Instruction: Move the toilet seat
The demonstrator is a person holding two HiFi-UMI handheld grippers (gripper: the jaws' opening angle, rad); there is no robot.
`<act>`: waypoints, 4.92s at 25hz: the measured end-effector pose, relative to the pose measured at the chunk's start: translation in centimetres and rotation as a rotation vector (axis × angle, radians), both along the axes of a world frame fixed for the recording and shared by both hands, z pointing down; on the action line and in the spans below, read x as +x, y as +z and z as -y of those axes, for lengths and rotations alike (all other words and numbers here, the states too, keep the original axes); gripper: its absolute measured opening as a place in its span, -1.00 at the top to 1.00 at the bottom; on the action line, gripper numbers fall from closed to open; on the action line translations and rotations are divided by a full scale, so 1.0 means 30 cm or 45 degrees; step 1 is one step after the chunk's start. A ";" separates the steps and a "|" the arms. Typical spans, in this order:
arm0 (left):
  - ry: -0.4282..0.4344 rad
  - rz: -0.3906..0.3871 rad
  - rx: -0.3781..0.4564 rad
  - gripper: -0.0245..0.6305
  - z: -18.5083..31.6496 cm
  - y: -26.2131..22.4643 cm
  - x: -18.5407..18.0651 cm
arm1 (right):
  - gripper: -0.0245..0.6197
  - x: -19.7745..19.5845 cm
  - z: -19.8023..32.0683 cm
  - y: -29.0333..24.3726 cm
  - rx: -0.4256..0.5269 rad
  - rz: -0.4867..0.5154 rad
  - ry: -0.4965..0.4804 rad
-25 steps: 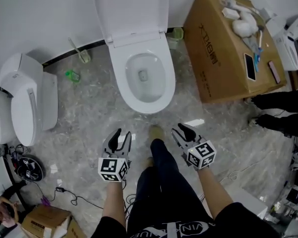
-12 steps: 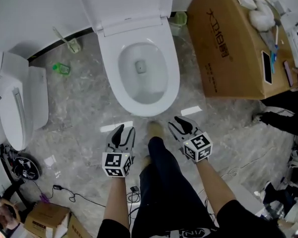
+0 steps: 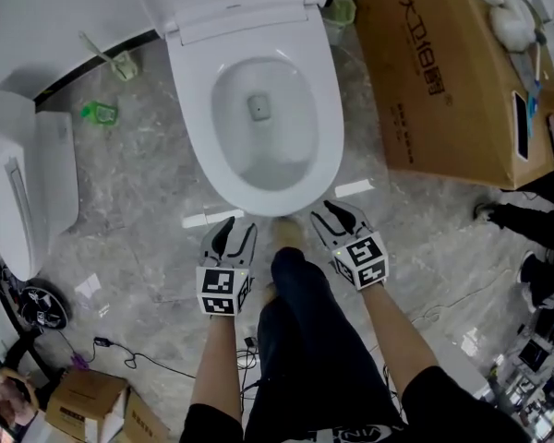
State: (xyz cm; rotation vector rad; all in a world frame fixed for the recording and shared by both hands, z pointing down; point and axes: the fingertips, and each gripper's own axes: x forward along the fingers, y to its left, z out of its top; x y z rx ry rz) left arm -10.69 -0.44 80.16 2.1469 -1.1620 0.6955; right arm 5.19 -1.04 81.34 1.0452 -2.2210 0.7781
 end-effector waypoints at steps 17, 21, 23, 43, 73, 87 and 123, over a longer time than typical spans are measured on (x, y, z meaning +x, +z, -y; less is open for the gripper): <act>0.087 0.121 -0.016 0.34 0.063 0.077 0.020 | 0.44 -0.007 0.050 0.044 0.028 -0.064 -0.060; 0.051 0.092 -0.001 0.34 0.061 0.046 0.024 | 0.47 -0.004 0.049 0.008 0.053 -0.036 -0.048; 0.047 0.085 0.003 0.34 0.056 0.019 0.027 | 0.48 -0.001 0.043 -0.021 0.060 -0.031 -0.031; -0.057 0.001 0.175 0.37 0.185 -0.528 0.018 | 0.51 -0.008 0.174 -0.567 0.180 0.159 0.031; -0.233 -0.127 0.628 0.79 0.784 -1.260 -0.015 | 0.63 -0.054 0.796 -1.271 0.632 0.453 0.160; -0.189 -0.152 0.714 0.86 1.117 -1.409 -0.040 | 0.73 -0.101 1.132 -1.425 0.724 0.392 0.196; -0.105 -0.124 0.702 0.90 1.677 -1.457 -0.087 | 0.85 -0.175 1.694 -1.477 0.766 0.240 0.258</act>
